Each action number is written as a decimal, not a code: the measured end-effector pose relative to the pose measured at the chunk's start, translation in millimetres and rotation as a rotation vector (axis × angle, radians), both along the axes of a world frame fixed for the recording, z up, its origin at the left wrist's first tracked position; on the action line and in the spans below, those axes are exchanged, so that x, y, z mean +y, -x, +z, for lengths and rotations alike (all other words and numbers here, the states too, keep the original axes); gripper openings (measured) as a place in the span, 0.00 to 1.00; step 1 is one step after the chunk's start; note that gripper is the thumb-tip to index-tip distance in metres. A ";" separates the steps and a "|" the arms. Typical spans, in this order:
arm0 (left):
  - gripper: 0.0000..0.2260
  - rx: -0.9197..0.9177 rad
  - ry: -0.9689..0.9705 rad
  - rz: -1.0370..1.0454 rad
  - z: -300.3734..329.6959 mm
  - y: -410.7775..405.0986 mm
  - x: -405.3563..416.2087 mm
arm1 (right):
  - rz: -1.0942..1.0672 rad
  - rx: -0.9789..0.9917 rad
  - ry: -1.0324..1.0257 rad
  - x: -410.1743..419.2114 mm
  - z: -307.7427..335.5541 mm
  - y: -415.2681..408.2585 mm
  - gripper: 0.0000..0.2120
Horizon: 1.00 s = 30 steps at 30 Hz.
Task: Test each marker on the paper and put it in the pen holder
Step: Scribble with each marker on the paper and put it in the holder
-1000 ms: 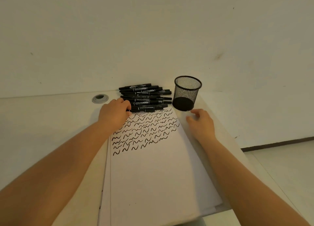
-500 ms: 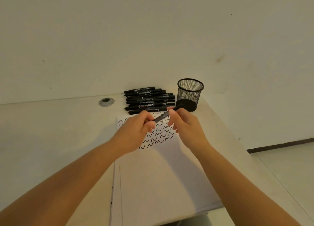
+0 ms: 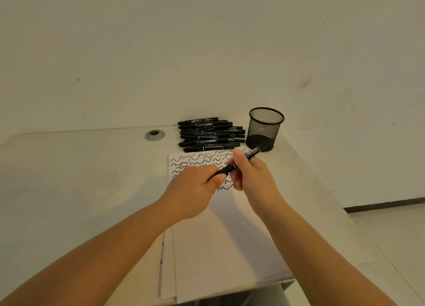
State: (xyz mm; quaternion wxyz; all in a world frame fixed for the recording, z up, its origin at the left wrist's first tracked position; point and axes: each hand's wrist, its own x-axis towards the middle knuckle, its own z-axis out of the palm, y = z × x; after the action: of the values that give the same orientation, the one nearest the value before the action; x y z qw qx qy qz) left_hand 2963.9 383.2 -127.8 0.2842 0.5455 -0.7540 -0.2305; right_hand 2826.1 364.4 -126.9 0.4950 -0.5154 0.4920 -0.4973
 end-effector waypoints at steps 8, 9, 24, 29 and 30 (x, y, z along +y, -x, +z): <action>0.16 0.350 -0.269 0.032 -6.8 -30.3 2.0 | -0.387 -0.307 -0.049 -30.6 7.2 65.2 0.16; 0.15 0.306 -0.200 0.083 -10.3 -36.5 0.4 | -0.402 -0.215 -0.032 -34.0 3.7 76.5 0.16; 0.14 -0.188 0.167 0.080 -55.4 -7.4 -40.5 | -0.229 0.199 0.111 -56.6 -50.4 69.5 0.08; 0.13 -0.186 0.180 0.059 -55.3 -6.6 -41.8 | -0.079 0.307 0.142 -55.1 -53.3 65.1 0.08; 0.14 -0.181 0.176 0.060 -55.1 -7.0 -41.9 | -0.082 0.315 0.148 -55.5 -53.4 65.3 0.08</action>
State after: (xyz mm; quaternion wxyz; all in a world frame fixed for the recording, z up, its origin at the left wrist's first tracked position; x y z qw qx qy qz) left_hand 2970.9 341.3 -182.9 0.2685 0.5595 -0.7771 -0.1047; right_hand 2760.8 308.9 -180.2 0.3520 -0.6015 0.5460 -0.4650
